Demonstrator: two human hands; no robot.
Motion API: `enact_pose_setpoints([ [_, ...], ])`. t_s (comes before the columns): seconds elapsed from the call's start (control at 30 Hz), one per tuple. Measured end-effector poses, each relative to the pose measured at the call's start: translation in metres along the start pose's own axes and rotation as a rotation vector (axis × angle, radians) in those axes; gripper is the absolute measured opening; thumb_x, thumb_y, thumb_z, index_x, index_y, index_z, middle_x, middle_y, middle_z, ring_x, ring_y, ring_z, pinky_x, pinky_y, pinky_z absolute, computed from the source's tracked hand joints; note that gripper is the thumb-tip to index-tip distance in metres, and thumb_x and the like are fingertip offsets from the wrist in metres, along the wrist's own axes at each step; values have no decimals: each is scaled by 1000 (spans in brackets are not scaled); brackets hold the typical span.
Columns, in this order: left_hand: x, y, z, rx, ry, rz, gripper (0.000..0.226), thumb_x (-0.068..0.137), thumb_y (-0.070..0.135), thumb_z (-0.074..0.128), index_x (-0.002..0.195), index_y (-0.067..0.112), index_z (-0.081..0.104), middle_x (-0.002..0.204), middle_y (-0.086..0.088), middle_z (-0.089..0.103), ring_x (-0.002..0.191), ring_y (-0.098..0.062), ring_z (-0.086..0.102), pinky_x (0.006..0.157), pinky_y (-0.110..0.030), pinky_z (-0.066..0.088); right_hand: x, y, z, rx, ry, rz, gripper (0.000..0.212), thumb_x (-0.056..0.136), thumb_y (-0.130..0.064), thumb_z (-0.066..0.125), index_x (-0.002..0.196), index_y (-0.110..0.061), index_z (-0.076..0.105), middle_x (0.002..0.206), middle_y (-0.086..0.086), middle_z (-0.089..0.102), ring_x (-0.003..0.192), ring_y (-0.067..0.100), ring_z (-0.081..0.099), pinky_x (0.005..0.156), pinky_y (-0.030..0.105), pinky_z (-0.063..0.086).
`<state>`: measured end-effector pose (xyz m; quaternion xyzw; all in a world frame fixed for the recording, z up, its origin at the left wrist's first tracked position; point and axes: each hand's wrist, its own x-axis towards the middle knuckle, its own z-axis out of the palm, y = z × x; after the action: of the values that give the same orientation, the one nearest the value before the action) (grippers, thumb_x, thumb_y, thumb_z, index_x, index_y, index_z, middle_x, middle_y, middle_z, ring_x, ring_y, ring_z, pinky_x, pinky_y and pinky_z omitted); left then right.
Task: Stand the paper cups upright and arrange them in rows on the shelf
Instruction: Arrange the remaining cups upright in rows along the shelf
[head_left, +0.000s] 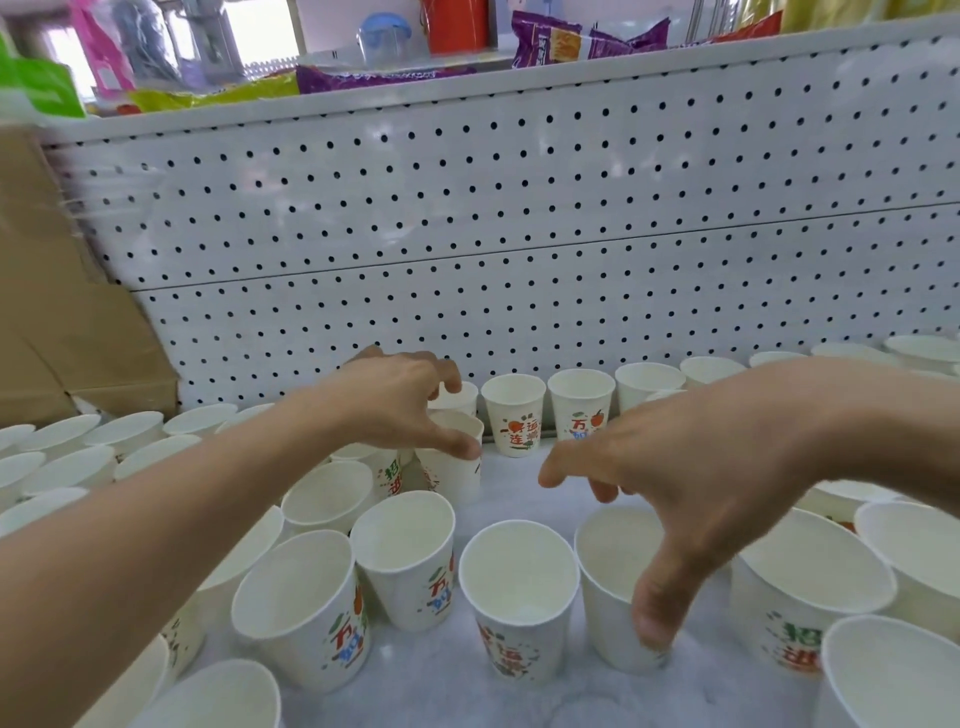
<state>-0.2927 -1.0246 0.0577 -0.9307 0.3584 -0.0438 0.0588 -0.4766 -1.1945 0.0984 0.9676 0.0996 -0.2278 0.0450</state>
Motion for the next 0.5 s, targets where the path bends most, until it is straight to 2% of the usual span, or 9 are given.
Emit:
enact_pose_setpoints([
  [0.07, -2, 4, 0, 42, 33, -12, 78, 65, 83, 55, 123, 31, 46, 114, 13, 55, 93, -11, 56, 98, -37, 35, 3, 2, 5, -31, 26, 12, 92, 64, -70, 71, 137, -52, 18, 93, -27, 36, 102, 5, 40, 82, 28, 36],
  [0.1, -2, 5, 1, 50, 40, -13, 76, 67, 82, 55, 122, 30, 46, 113, 12, 55, 95, -12, 57, 96, -36, 37, 4, 3, 6, -29, 33, 23, 89, 67, -66, 72, 137, -51, 19, 90, -26, 35, 100, 6, 41, 79, 27, 37],
  [0.23, -5, 6, 4, -32, 43, 49, 63, 71, 70, 62, 120, 34, 46, 117, 13, 53, 93, -11, 58, 86, -34, 47, 15, 13, 5, -13, 66, 57, 83, 73, -53, 75, 138, -45, 24, 111, -19, 43, 102, 9, 47, 81, 27, 42],
  [0.37, -10, 12, 3, -238, -3, 158, 52, 77, 41, 76, 120, 34, 48, 115, 17, 51, 95, -2, 57, 85, -29, 51, 35, 28, 0, 35, 131, 45, 81, 74, -38, 79, 138, -41, 30, 121, -15, 51, 107, 12, 52, 90, 32, 46],
  [0.4, -10, 13, 3, -280, -18, 183, 48, 78, 34, 76, 118, 34, 50, 114, 18, 51, 96, 1, 57, 85, -28, 52, 39, 32, 0, 59, 146, 35, 80, 74, -33, 79, 138, -39, 32, 123, -15, 51, 107, 12, 52, 89, 30, 46],
  [0.5, -12, 15, 4, -303, -45, 256, 35, 82, 15, 70, 106, 34, 56, 107, 18, 57, 96, 4, 57, 84, -20, 49, 48, 39, -2, 109, 178, 13, 77, 77, -19, 76, 139, -36, 34, 128, -13, 49, 102, 10, 49, 71, 17, 39],
])
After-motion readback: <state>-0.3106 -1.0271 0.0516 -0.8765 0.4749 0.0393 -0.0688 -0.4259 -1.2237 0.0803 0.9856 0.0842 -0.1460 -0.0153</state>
